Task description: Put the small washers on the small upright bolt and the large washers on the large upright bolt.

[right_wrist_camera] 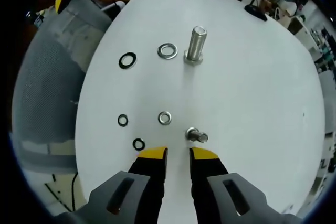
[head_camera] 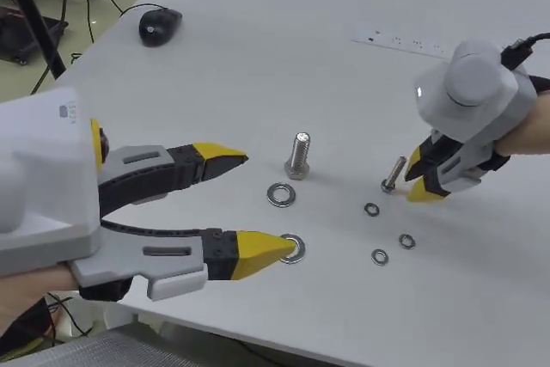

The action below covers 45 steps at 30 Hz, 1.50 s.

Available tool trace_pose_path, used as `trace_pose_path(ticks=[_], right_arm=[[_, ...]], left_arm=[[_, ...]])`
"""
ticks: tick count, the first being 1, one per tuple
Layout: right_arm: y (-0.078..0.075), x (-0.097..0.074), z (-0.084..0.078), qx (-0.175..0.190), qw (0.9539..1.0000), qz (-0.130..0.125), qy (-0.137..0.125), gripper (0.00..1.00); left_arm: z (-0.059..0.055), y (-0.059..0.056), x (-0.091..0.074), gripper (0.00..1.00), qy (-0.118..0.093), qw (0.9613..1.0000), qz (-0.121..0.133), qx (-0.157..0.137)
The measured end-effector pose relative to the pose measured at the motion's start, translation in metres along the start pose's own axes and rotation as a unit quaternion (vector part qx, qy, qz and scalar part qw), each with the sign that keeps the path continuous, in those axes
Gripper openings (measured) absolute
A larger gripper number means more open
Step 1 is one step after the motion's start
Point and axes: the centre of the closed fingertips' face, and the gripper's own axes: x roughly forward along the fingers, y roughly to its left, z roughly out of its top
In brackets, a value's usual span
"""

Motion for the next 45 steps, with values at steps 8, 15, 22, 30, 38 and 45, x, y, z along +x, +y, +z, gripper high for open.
trace_pose_path(ticks=[8,15,22,30,38,45], right_arm=[[0.03,0.002,0.001,0.007,0.9998,0.015,-0.007,0.18],[0.05,0.013,-0.001,0.002,0.9996,0.028,-0.002,0.18],[0.055,0.02,-0.005,-0.001,0.9995,0.03,0.003,0.19],[0.052,0.027,-0.009,-0.005,0.9995,0.026,0.015,0.2],[0.05,0.027,-0.009,-0.002,0.9998,0.019,0.011,0.2],[0.049,0.028,-0.009,0.001,0.9998,0.016,0.014,0.18]], left_arm=[[0.002,-0.01,0.001,0.56,0.003,0.9999,-0.007,0.007],[0.004,-0.017,-0.001,0.56,-0.002,0.9999,-0.008,0.01],[0.005,-0.022,-0.002,0.56,-0.007,0.9999,-0.007,0.006],[0.009,-0.026,0.0,0.56,-0.012,0.9998,-0.011,0.011],[0.007,-0.029,0.003,0.56,-0.012,0.9998,-0.014,0.008],[0.007,-0.031,0.003,0.56,-0.012,0.9998,-0.016,0.008]])
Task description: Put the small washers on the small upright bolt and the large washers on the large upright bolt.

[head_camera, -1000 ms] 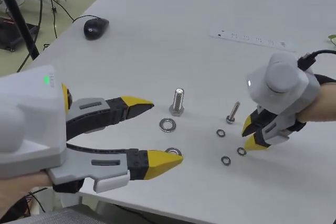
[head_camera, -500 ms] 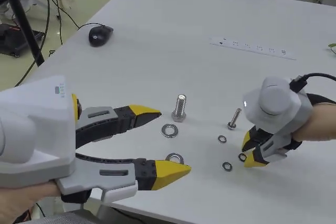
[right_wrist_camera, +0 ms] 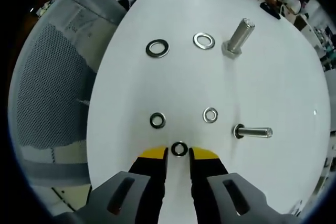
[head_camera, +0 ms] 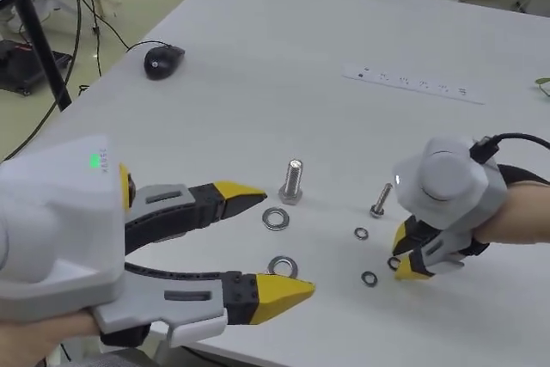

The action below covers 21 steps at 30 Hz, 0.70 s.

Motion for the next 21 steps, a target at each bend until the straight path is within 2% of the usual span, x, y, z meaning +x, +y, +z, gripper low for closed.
trace_pose_path(ticks=[6,16,21], right_arm=[[-0.001,-0.001,0.0,-0.008,1.0,-0.003,0.003,0.14],[-0.002,-0.003,0.0,-0.015,0.9999,-0.005,0.007,0.12],[-0.008,-0.013,0.003,-0.012,0.9999,-0.011,0.002,0.11]], left_arm=[[0.002,0.003,-0.002,0.56,-0.003,1.0,0.007,0.002],[0.002,0.001,0.0,0.55,0.0,1.0,0.004,0.003],[0.003,0.0,0.0,0.55,-0.001,1.0,0.001,0.004]])
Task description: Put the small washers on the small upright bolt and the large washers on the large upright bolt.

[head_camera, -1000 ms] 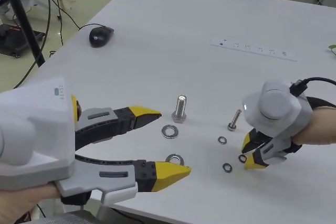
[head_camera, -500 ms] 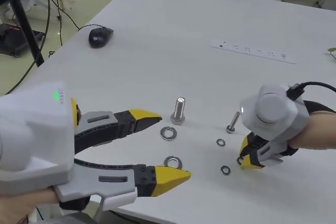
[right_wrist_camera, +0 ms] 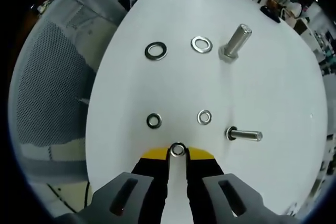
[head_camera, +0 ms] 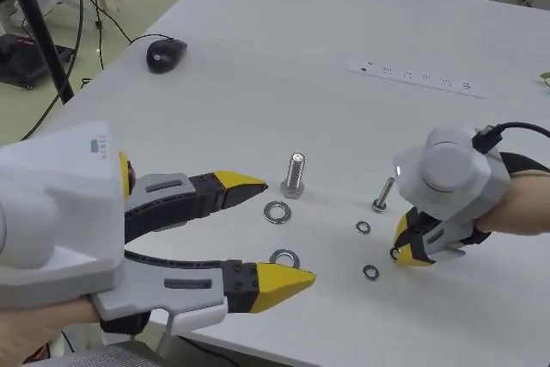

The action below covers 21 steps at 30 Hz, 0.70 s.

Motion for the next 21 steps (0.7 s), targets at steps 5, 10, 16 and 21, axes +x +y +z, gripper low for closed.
trace_pose_path(ticks=[5,10,16,21], right_arm=[[-0.012,-0.014,0.002,0.006,0.9999,-0.012,-0.005,0.12],[-0.021,-0.023,0.005,0.009,0.9996,-0.025,-0.005,0.12],[-0.034,-0.034,0.007,0.012,0.9992,-0.039,0.0,0.12],[-0.046,-0.043,0.012,0.013,0.9987,-0.05,-0.005,0.12]], left_arm=[[-0.001,-0.001,0.001,0.55,0.001,1.0,-0.002,0.001],[-0.002,-0.002,0.002,0.55,0.002,1.0,-0.005,-0.001],[-0.004,-0.003,0.004,0.55,0.003,1.0,-0.007,-0.003],[-0.003,0.0,0.005,0.55,0.002,1.0,-0.006,-0.003]])
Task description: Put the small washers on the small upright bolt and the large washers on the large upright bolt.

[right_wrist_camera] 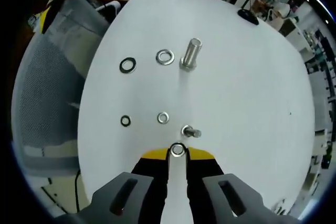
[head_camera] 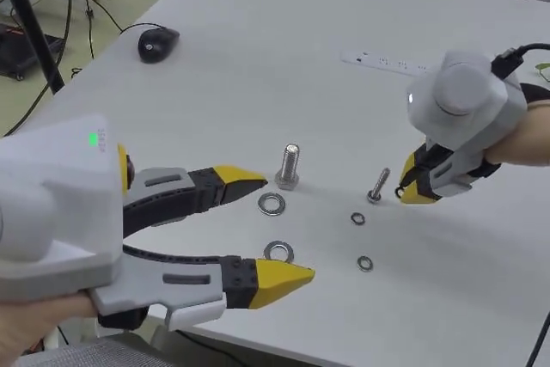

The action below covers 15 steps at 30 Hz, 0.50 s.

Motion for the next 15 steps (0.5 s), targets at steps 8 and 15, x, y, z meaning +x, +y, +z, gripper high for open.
trace_pose_path(ticks=[8,15], right_arm=[[-0.015,-0.007,0.008,-0.003,0.9999,-0.013,-0.003,0.12],[-0.019,-0.004,0.015,-0.009,0.9999,-0.012,-0.005,0.12]], left_arm=[[0.002,0.002,0.001,0.55,-0.002,1.0,0.001,0.002],[0.001,0.004,0.001,0.55,-0.001,1.0,0.002,0.003]])
